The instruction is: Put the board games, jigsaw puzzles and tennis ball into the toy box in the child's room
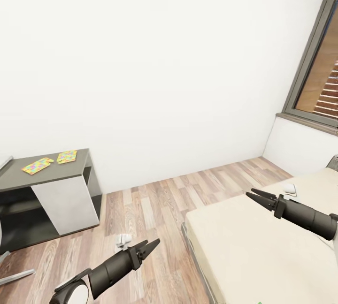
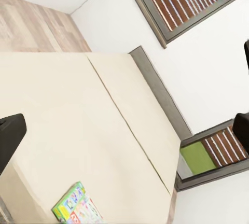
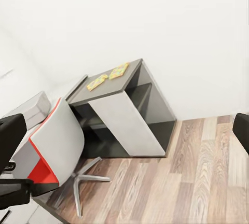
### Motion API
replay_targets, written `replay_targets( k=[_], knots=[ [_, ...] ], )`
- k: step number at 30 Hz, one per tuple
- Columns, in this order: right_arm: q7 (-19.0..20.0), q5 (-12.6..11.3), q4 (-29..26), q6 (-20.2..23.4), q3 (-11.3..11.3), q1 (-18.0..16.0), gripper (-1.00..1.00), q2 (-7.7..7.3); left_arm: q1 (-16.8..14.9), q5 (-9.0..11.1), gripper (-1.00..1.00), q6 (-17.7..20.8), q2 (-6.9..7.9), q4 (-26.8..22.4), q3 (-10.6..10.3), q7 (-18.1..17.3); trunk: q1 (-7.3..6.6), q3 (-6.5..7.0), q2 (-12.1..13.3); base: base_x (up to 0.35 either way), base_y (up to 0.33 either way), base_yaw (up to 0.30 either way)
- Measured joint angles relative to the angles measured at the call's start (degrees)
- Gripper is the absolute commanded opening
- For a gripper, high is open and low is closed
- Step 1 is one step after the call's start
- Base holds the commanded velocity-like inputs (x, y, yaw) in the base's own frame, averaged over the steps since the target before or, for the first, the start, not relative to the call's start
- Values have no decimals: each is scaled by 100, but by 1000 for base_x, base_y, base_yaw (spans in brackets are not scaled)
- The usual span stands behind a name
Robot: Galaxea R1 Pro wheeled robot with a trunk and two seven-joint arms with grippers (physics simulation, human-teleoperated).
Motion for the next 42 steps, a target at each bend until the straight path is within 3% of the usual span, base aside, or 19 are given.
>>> replay_targets(
  k=[8,11,13,16,18,19,23,26,28,29,31,32,34,42],
  knots=[
    [-2,9,-1,115,-3,-2,100,-13,-23,183,100,11,-8,37,-1,221,0,0,0,0,0,-231],
    [-7,17,1,137,-3,-4,100,-13,-26,365,100,16,-1,37,2,272,0,0,0,0,0,-256],
    [-25,19,3,151,-3,-6,100,-16,-25,589,100,27,17,29,12,344,0,0,0,0,0,-216],
    [-38,18,3,156,-3,-6,100,-16,-23,717,100,32,25,27,26,406,0,0,0,0,0,-161],
    [-56,15,4,169,-3,-7,100,-16,-21,962,100,45,29,37,81,605,0,0,0,0,0,-111],
    [-56,15,4,169,-3,-7,100,-16,-21,968,100,46,29,37,82,609,0,0,0,0,0,-89],
    [-75,12,5,211,-3,-8,100,-19,-19,1516,100,78,15,47,215,1405,0,0,0,0,0,-55],
    [-78,11,5,219,-3,-9,100,-18,-19,1695,100,85,15,48,238,1665,0,0,0,0,0,-34],
    [-82,13,5,229,-3,-9,100,-13,-18,2079,100,92,27,48,271,2183,0,0,0,0,0,-23],
    [-82,13,5,229,-3,-9,100,-13,-18,2089,100,93,27,48,271,2193,0,0,0,0,0,-19],
    [-84,16,6,236,-1,-9,100,-6,-18,2487,100,96,48,48,292,2694,0,0,0,0,0,-15],
    [-84,17,5,236,-1,-9,100,-6,-18,2497,100,96,48,48,292,2703,0,0,0,0,0,-12],
    [-86,20,6,240,1,-9,100,-2,-18,2796,100,98,60,49,305,3133,0,0,0,0,0,-10],
    [-88,23,6,245,4,-9,100,0,-28,3189,100,102,70,36,306,3858,0,0,0,0,0,-5]
  ],
)
